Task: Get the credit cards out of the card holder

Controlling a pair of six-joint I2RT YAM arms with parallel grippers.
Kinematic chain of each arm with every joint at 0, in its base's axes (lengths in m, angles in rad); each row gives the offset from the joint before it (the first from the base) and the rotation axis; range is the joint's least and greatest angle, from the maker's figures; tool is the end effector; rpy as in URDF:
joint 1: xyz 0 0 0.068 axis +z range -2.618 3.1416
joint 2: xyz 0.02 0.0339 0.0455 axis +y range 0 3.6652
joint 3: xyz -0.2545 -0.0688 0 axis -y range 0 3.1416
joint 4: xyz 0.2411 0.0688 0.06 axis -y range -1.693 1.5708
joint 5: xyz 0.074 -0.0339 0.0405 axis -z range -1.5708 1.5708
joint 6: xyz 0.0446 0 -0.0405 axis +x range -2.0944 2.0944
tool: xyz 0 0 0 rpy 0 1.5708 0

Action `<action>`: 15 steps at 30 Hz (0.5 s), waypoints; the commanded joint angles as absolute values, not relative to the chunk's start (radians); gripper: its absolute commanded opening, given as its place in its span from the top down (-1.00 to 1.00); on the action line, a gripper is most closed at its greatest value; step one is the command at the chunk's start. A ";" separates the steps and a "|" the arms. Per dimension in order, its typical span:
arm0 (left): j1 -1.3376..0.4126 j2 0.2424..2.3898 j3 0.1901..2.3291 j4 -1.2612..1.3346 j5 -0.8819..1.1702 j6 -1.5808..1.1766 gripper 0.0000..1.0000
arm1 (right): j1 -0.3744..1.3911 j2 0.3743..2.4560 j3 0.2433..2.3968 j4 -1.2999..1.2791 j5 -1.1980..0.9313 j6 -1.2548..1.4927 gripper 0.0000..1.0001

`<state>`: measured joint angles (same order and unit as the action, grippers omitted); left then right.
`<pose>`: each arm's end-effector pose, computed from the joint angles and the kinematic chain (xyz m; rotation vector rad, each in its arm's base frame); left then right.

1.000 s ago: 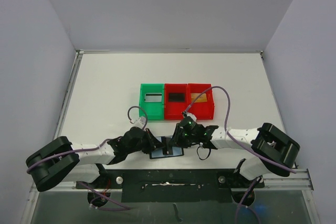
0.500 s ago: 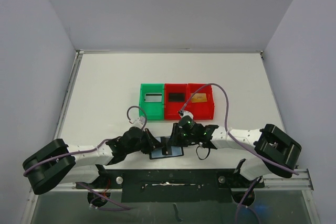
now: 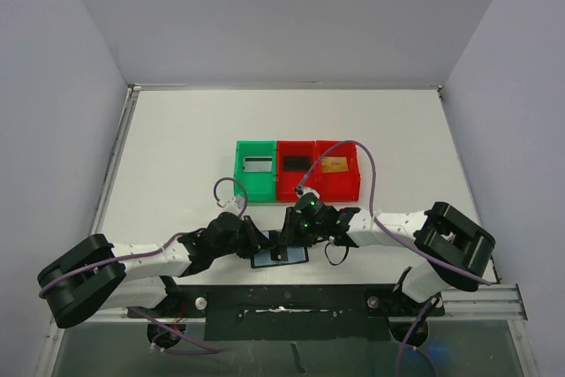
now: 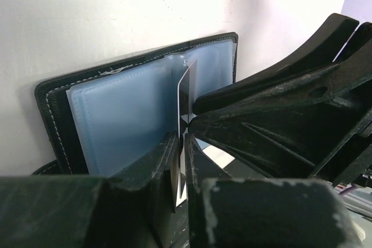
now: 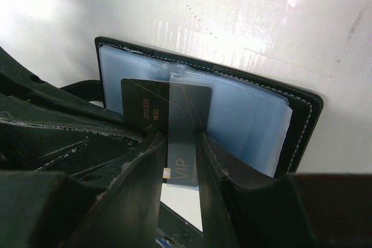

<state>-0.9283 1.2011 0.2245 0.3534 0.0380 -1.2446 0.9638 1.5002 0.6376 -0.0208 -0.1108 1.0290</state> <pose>0.1239 -0.1684 0.1154 -0.3683 2.4631 -1.1521 0.1554 0.2324 0.1318 0.0347 2.7178 0.8984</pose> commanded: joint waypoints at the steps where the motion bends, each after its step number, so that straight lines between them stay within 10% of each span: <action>1: -0.927 1.199 0.252 0.416 0.044 -1.241 0.78 | 0.972 1.530 0.619 -0.019 -0.121 1.070 0.41; 15: -0.927 1.112 0.250 0.311 0.004 -1.236 1.00 | 0.965 1.471 0.642 -0.077 -0.037 1.051 0.42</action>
<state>-0.9279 1.1904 0.2245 0.3473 0.0380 -1.2469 0.9630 1.5032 0.6369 -0.0223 -0.1040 1.0721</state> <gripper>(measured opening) 0.009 0.291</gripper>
